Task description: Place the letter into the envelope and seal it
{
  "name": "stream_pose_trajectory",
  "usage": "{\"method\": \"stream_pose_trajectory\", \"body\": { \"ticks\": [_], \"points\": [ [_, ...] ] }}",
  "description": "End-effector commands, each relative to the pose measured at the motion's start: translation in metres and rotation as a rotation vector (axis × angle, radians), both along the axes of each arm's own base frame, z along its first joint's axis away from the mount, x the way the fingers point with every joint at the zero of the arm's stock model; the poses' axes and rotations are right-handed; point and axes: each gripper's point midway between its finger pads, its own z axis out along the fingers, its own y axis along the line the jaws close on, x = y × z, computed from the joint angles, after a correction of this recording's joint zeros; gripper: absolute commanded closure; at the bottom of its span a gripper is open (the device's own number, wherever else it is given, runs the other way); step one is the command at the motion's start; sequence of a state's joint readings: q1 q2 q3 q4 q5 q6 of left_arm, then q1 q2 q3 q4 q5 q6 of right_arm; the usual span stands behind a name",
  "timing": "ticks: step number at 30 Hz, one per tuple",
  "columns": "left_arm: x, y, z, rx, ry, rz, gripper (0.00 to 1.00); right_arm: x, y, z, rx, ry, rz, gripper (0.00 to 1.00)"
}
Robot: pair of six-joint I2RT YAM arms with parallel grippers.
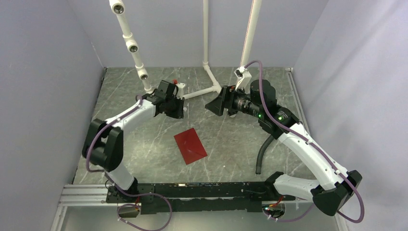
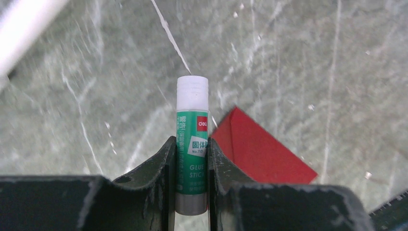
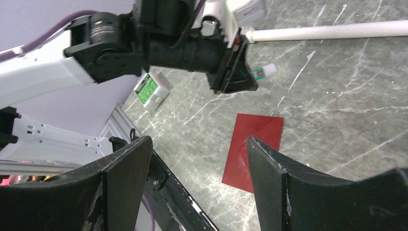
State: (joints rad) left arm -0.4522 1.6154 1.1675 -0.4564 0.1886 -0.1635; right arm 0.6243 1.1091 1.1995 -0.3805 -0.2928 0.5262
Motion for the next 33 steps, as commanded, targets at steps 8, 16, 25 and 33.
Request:
{"method": "stream_pose_trajectory", "body": {
  "ticks": [8,16,25,33],
  "points": [
    [0.066,-0.015,-0.038,0.093,-0.067,-0.015,0.79,0.001,0.002,-0.004,-0.017,0.021,0.008,0.25],
    [0.069,-0.005,-0.048,0.140,-0.041,0.054,0.52,-0.006,-0.008,-0.005,-0.065,0.029,0.008,0.24],
    [0.068,-0.010,-0.007,0.147,-0.044,0.034,0.38,-0.012,-0.020,-0.019,-0.167,0.110,-0.010,0.23],
    [0.023,-0.034,0.117,0.034,-0.194,-0.021,0.19,0.003,-0.041,-0.030,-0.210,0.139,-0.185,0.03]
  ]
}}
